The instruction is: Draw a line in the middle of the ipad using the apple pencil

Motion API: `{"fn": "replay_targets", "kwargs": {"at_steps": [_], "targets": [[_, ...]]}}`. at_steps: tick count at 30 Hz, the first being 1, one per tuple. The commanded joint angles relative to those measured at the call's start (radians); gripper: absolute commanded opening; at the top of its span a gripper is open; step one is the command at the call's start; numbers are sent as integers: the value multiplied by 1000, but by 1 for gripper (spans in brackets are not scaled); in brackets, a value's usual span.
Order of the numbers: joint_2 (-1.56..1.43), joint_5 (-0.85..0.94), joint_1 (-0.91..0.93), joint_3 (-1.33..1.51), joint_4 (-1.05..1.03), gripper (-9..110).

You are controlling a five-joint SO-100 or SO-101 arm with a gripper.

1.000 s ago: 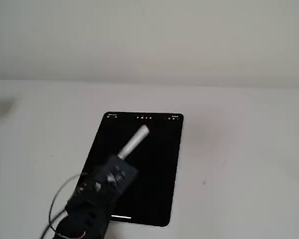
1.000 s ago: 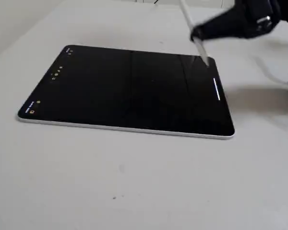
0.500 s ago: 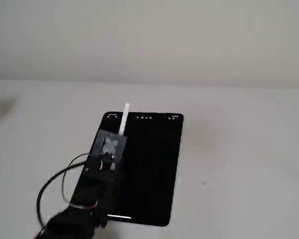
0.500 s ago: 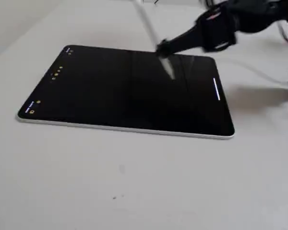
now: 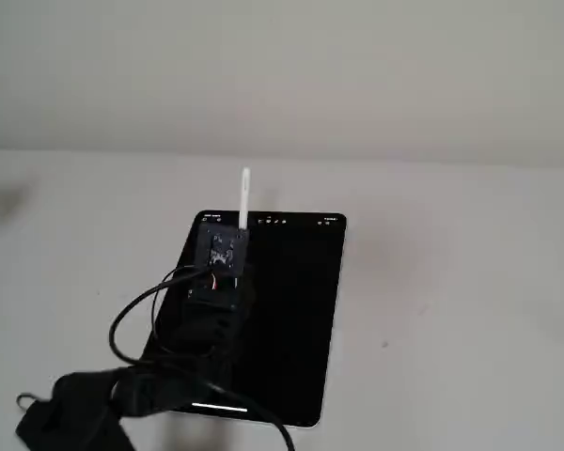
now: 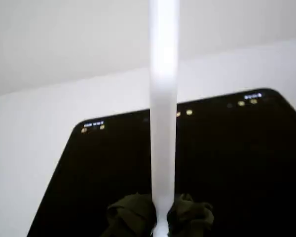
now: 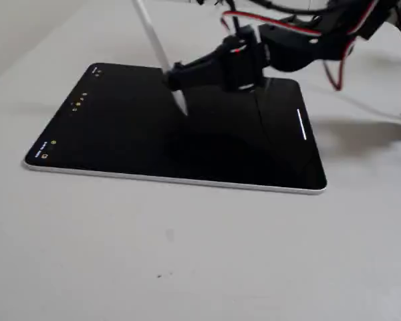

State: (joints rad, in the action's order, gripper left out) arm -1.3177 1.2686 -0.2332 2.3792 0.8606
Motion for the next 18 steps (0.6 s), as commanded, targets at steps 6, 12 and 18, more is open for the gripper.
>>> {"fn": "replay_targets", "kwargs": {"at_steps": [6,12,18], "targets": [[83,8,43,-204,91,0],[141,11,46,-242,150,0],[212,28,43,-270,195,0]]}}
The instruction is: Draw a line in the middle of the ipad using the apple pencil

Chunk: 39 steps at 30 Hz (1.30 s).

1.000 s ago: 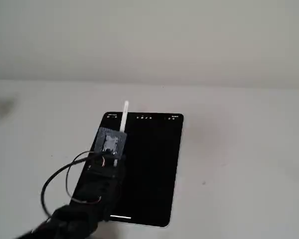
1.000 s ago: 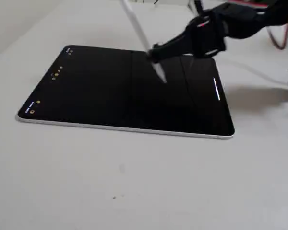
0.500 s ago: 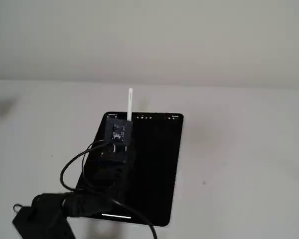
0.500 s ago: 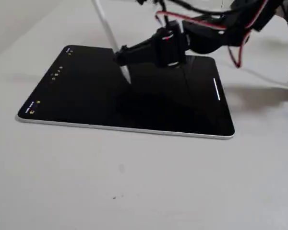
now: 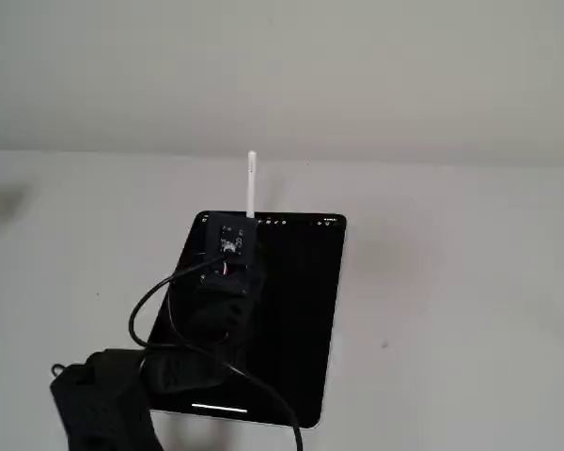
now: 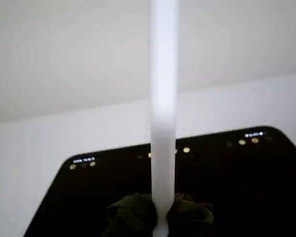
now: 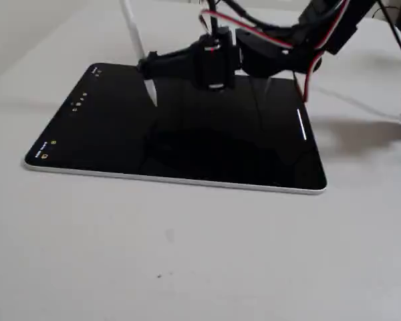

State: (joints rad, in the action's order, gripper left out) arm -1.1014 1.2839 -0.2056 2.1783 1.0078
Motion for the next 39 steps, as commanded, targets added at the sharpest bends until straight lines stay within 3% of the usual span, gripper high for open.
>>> {"fn": "replay_targets", "kwargs": {"at_steps": [1,19,39], "targets": [[-2,12,14,-69,48,0],[52,44,15,-51,64,0],[-6,58,-5,183,167,0]]}}
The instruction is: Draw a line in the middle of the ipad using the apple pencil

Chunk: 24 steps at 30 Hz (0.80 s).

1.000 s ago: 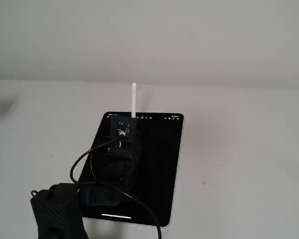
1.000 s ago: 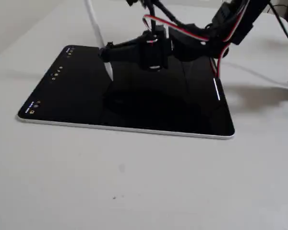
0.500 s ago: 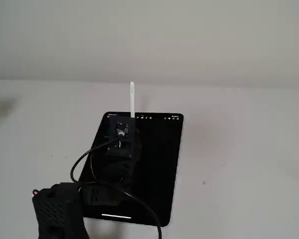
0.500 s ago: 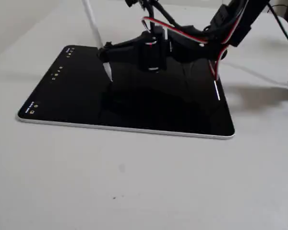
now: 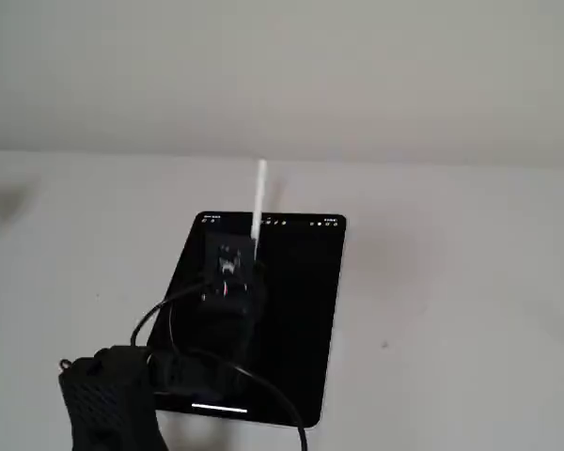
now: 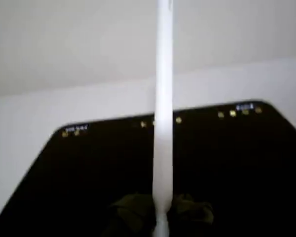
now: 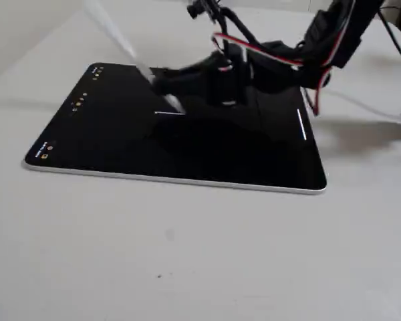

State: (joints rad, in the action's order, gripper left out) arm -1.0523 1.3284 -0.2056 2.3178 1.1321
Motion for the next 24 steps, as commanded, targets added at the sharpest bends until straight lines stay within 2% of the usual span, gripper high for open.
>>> {"fn": "replay_targets", "kwargs": {"at_steps": [1,24], "targets": [[-58,14,-6,58,52,0],[-95,-5,-8,471,373,0]]}}
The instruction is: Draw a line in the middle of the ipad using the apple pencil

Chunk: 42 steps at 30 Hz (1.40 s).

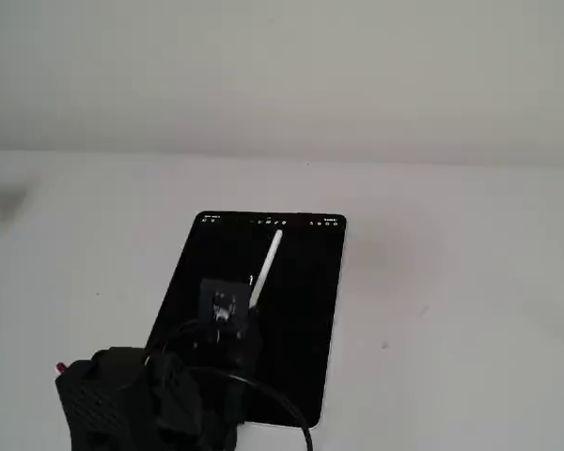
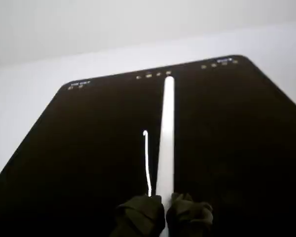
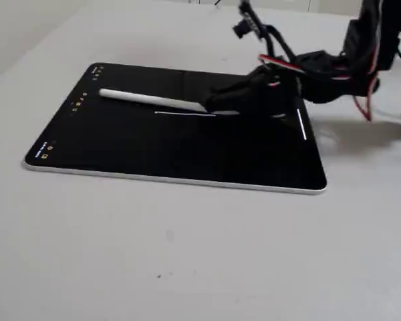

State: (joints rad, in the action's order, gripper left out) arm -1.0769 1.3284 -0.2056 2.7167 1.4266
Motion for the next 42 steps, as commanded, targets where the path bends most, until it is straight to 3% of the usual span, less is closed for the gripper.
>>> {"fn": "replay_targets", "kwargs": {"at_steps": [1,12,21,25,29,35,39,42], "targets": [[-71,-6,-9,95,97,0],[126,2,-17,270,439,0],[100,-26,15,259,433,0],[11,-176,12,242,374,0],[-318,-394,31,242,41,0],[-1017,-723,37,97,-945,0],[-1146,-914,21,-72,-1350,0],[-1134,-1048,26,-164,-1539,0]]}}
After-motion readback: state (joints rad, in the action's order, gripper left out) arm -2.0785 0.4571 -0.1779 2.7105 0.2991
